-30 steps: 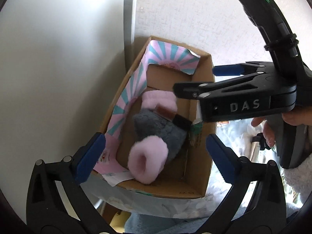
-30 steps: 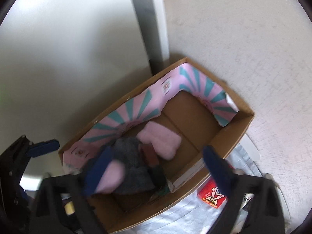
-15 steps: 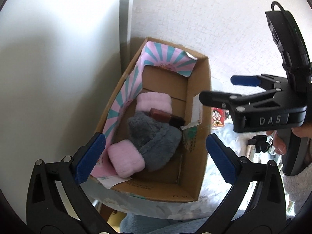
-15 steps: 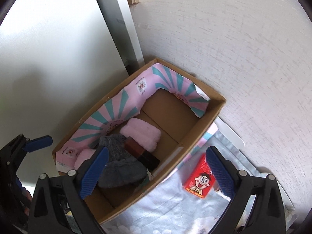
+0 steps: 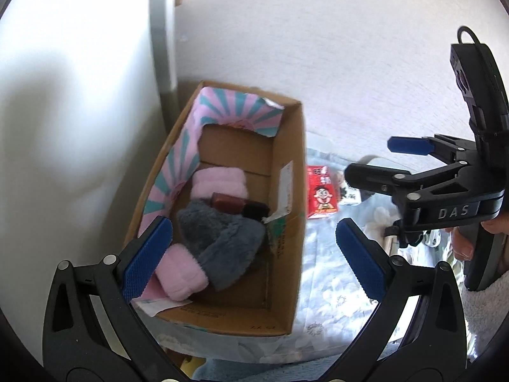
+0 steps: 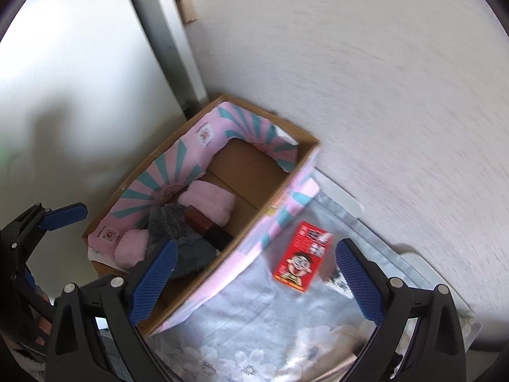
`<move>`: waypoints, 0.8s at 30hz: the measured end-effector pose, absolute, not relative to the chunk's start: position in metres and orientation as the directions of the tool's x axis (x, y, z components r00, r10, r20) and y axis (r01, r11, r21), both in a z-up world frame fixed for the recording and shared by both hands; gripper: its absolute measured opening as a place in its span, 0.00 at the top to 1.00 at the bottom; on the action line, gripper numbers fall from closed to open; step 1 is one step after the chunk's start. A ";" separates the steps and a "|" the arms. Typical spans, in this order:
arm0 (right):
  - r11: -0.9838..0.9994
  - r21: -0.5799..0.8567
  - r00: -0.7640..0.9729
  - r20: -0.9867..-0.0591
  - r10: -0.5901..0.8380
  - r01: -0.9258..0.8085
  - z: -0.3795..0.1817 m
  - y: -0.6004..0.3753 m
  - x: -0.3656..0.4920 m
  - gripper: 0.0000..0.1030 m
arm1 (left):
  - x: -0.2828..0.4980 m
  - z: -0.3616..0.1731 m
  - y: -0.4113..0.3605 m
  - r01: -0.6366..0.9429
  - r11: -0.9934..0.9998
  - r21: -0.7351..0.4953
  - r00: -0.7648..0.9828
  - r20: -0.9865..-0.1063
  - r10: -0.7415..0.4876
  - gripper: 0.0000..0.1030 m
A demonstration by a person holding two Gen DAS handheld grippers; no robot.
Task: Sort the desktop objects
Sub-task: 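Withdraw both tools from the box back to the cloth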
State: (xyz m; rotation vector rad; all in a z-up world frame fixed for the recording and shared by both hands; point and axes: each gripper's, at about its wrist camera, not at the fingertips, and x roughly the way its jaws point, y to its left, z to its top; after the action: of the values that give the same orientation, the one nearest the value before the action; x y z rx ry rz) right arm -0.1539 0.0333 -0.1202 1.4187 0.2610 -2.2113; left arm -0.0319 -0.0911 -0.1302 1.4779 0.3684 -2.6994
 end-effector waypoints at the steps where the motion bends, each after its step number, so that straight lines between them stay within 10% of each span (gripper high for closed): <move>1: -0.869 0.106 -0.342 -0.891 -0.299 0.484 -0.118 0.041 -0.152 0.03 | -0.033 -0.128 -0.088 0.139 -0.973 -0.183 -0.547 -0.834 0.078 0.00; 24: -0.986 0.164 -0.535 -0.831 -0.154 0.030 -0.090 0.269 -0.070 0.03 | -0.059 -0.120 0.018 -0.087 -0.985 -0.147 -0.572 -0.802 0.171 0.00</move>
State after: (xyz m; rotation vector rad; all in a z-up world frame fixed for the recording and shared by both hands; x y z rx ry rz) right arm -0.0696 0.2687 -0.0900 1.4583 -0.1970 -2.6562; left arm -0.0592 0.0182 -0.1197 1.5049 0.1505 -2.9186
